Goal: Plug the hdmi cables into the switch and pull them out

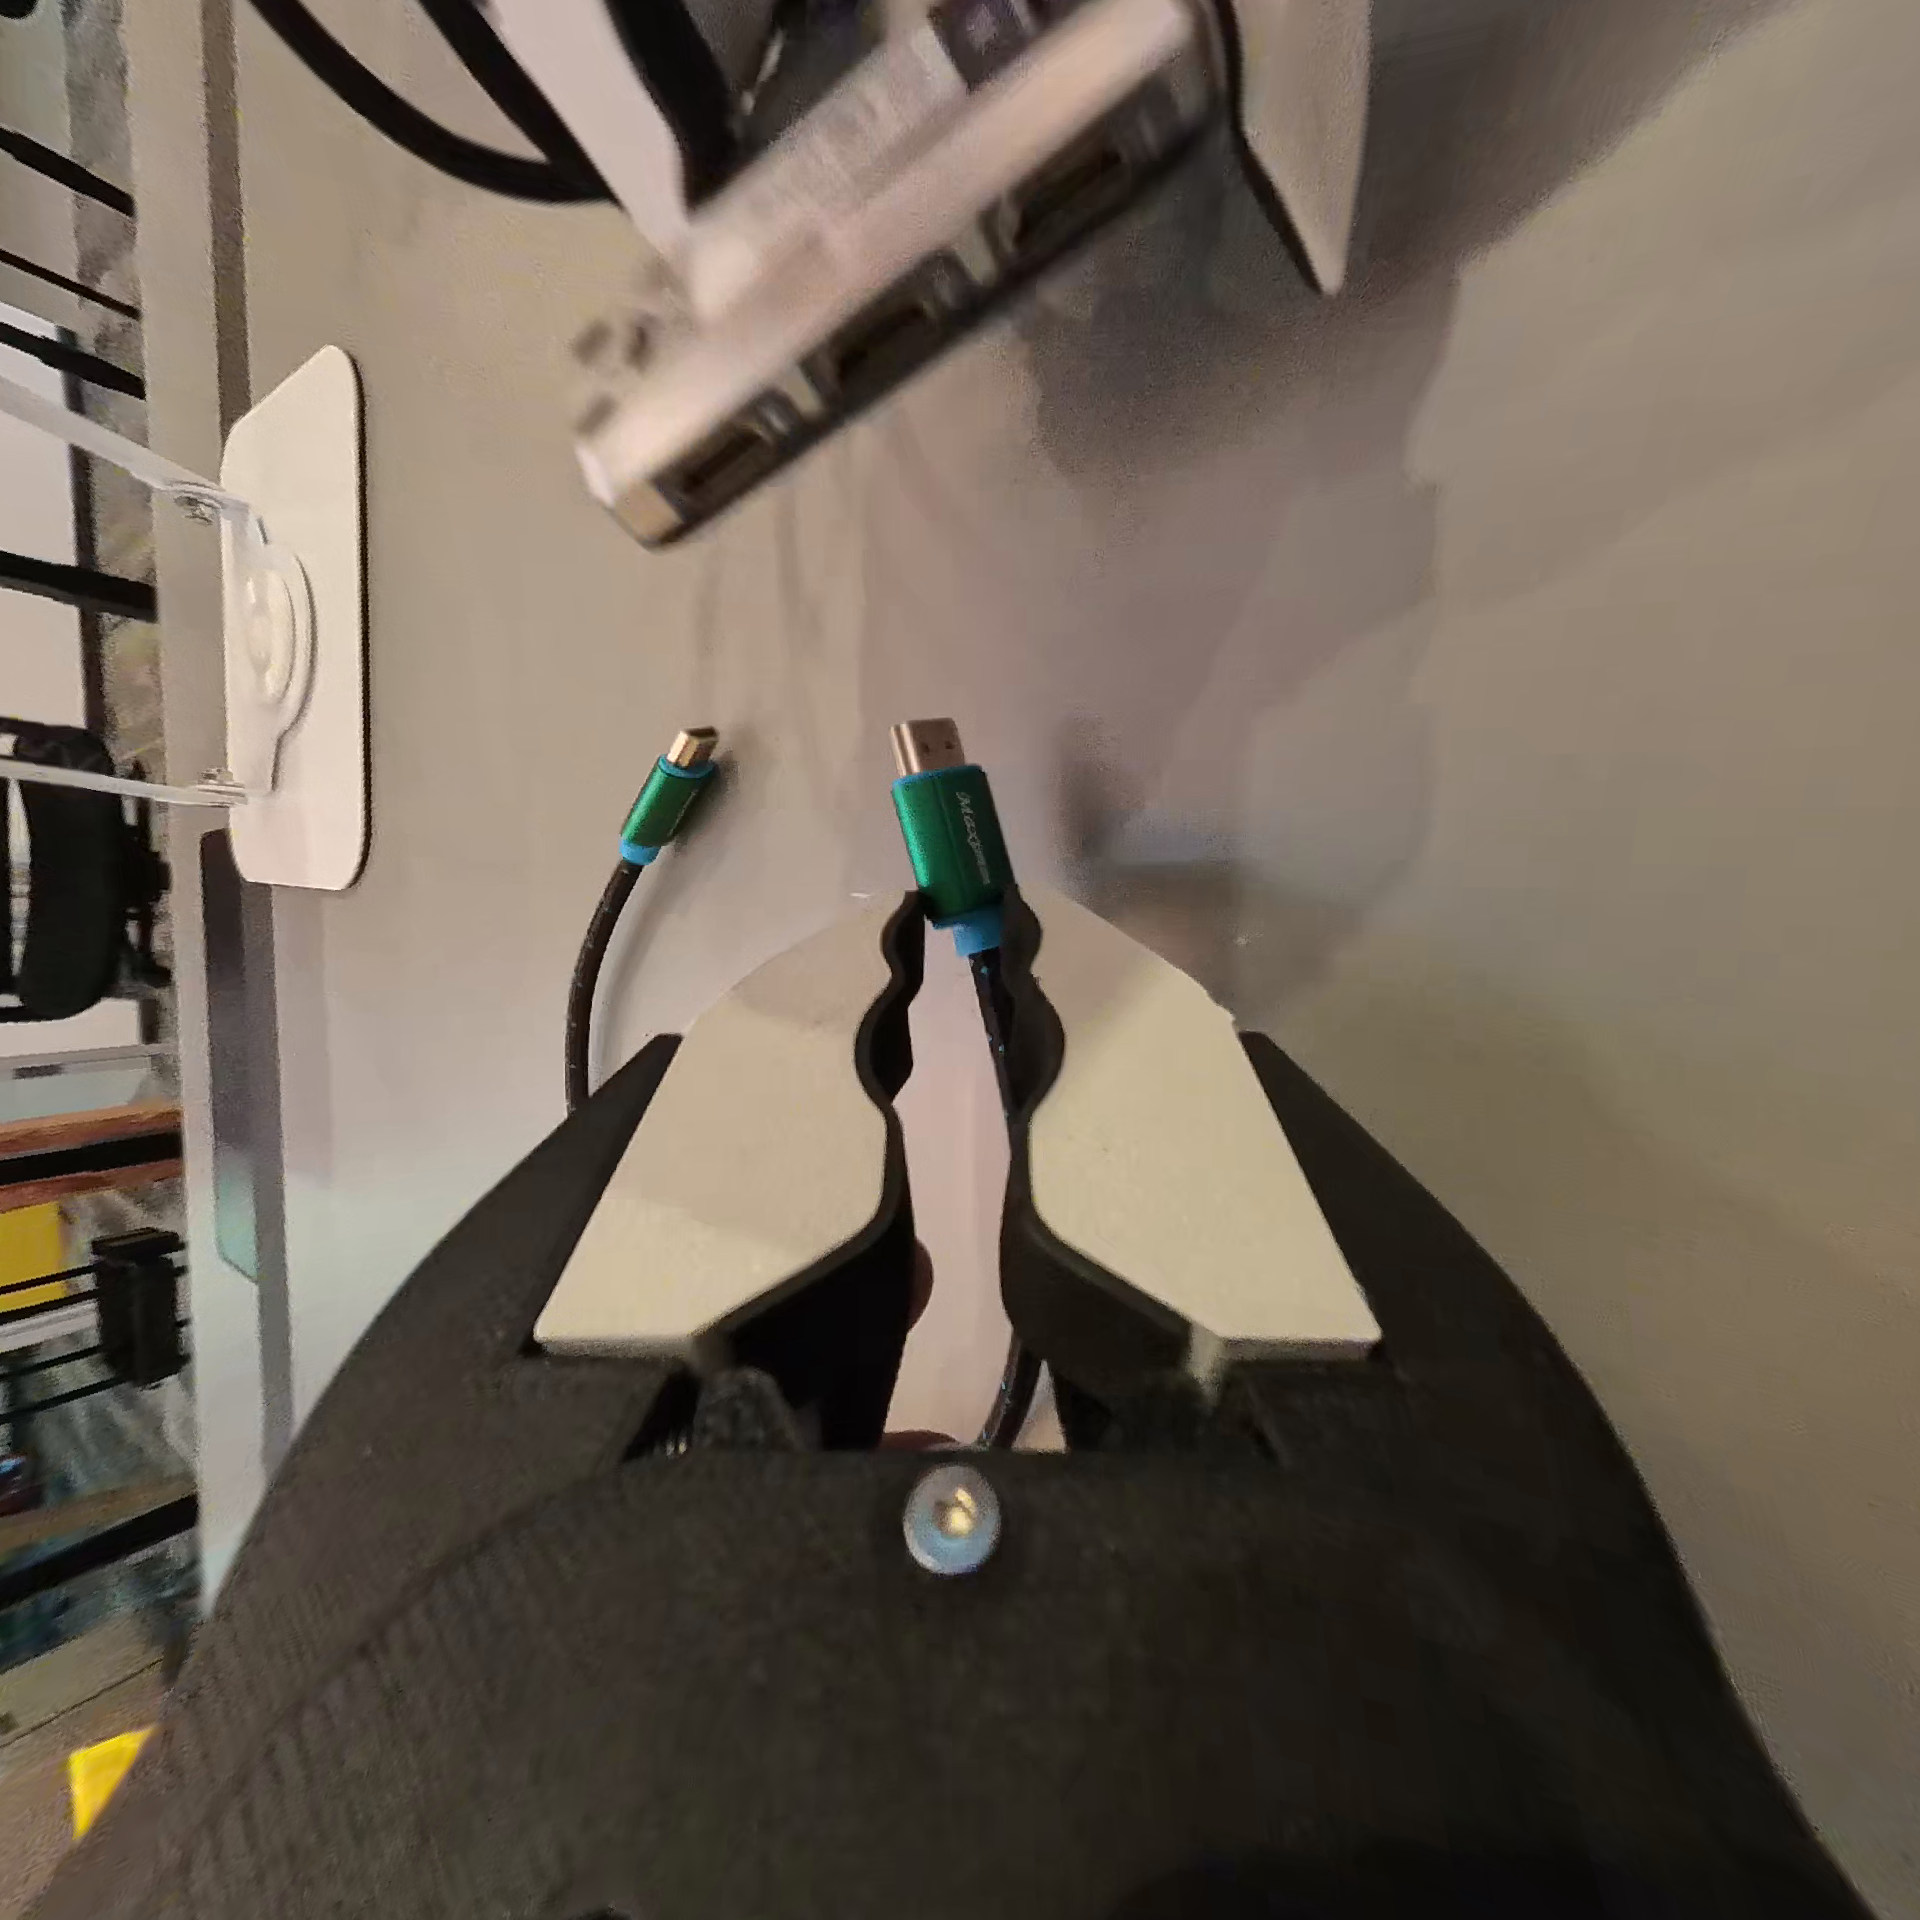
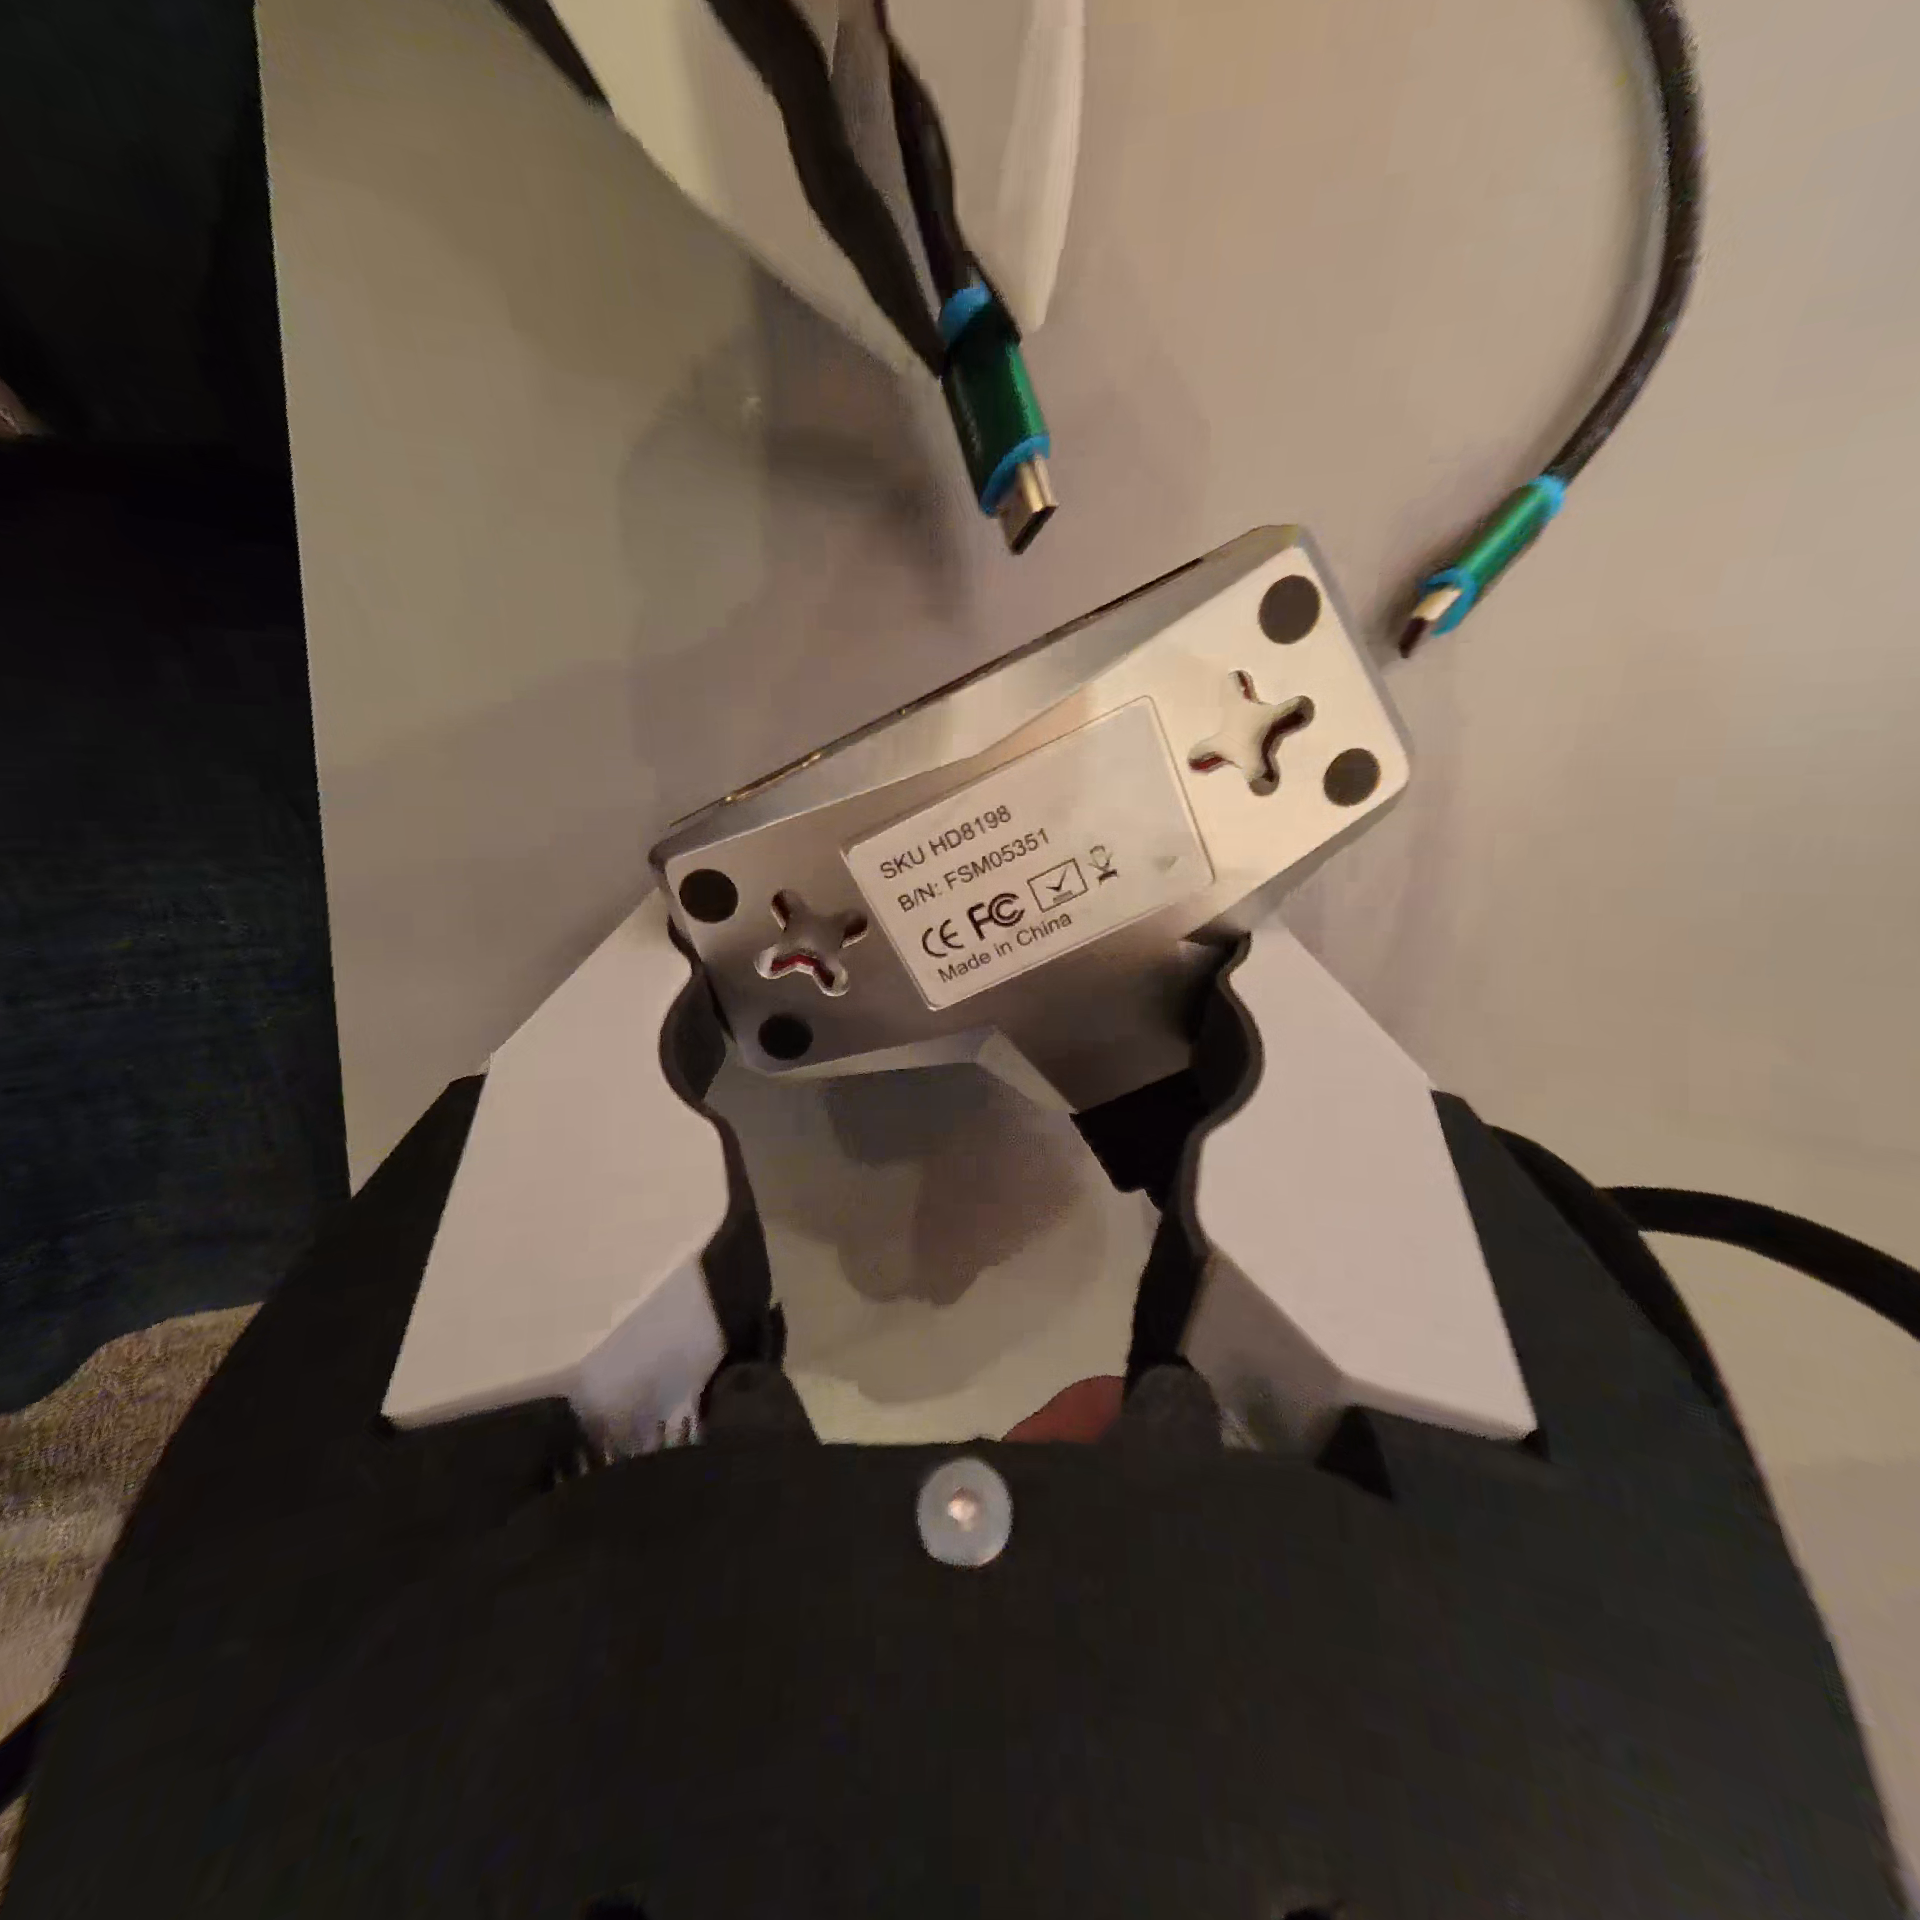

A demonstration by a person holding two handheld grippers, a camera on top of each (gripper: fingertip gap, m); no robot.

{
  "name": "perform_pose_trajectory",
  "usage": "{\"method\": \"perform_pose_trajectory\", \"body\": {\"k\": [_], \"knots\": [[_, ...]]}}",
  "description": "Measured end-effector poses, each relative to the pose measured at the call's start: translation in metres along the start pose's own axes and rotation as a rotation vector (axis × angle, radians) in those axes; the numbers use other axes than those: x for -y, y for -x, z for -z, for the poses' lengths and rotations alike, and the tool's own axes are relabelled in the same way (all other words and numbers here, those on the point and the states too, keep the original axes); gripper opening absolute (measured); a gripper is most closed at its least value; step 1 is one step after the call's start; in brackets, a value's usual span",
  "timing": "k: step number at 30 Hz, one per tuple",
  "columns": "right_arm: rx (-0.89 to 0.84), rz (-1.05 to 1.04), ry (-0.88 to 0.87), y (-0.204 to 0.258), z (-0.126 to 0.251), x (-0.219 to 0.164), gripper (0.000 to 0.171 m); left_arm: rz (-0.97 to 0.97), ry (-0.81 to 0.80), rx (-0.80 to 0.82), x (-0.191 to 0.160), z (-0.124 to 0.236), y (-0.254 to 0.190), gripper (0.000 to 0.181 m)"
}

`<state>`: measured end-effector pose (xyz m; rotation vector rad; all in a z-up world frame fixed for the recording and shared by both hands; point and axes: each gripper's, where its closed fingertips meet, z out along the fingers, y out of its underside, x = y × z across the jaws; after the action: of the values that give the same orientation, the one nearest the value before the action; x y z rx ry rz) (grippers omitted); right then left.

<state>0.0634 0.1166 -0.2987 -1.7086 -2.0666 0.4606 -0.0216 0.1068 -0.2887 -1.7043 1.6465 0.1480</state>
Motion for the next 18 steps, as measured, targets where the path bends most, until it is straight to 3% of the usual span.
{"method": "perform_pose_trajectory", "body": {"k": [18], "knots": [[0.084, -0.068, 0.009, 0.010, -0.018, 0.000, 0.093, 0.060, -0.030, -0.017, 0.006, 0.003, 0.002, 0.012]]}}
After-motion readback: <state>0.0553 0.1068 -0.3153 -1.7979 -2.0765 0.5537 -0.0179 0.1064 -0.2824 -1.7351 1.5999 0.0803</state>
